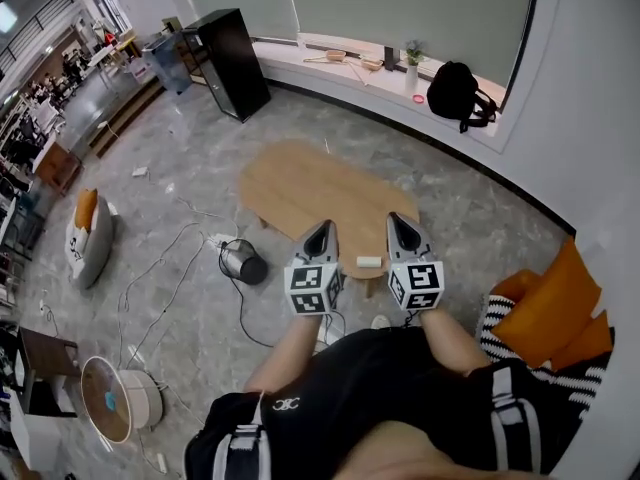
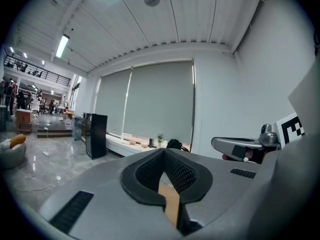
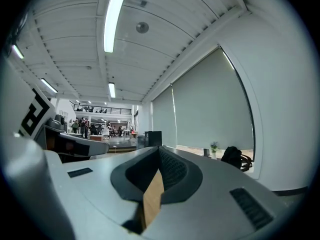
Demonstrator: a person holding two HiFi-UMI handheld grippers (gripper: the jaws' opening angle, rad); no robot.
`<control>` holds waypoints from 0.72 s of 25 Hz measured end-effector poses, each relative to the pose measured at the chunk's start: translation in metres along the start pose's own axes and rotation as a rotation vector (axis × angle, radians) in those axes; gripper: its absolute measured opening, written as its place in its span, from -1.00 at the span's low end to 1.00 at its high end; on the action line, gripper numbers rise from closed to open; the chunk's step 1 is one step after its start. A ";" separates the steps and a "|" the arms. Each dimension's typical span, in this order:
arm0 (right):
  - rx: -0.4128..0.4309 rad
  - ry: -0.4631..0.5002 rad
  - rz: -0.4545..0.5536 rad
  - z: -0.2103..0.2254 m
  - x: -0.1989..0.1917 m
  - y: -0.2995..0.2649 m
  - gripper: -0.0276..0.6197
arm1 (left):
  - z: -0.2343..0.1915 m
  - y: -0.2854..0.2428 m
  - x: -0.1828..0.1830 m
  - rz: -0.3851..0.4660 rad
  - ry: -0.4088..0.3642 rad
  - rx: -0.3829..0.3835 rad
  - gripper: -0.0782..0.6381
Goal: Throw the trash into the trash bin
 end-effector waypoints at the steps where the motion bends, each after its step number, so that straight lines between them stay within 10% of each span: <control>1: 0.006 -0.003 -0.001 0.009 -0.001 -0.012 -0.91 | -0.001 -0.015 0.004 0.000 0.005 0.003 -0.75; 18: 0.027 -0.077 -0.071 0.098 -0.032 -0.142 -0.91 | -0.041 -0.163 0.004 -0.096 0.052 0.065 -0.75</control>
Point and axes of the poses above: the fingertips, and each gripper's own axes: y backward along the fingers, z to its right, x out of its top, the point moved 3 cm from there along y, backward along the fingers, and after that the axes turned 9 degrees about y, right-handed, at the moved point
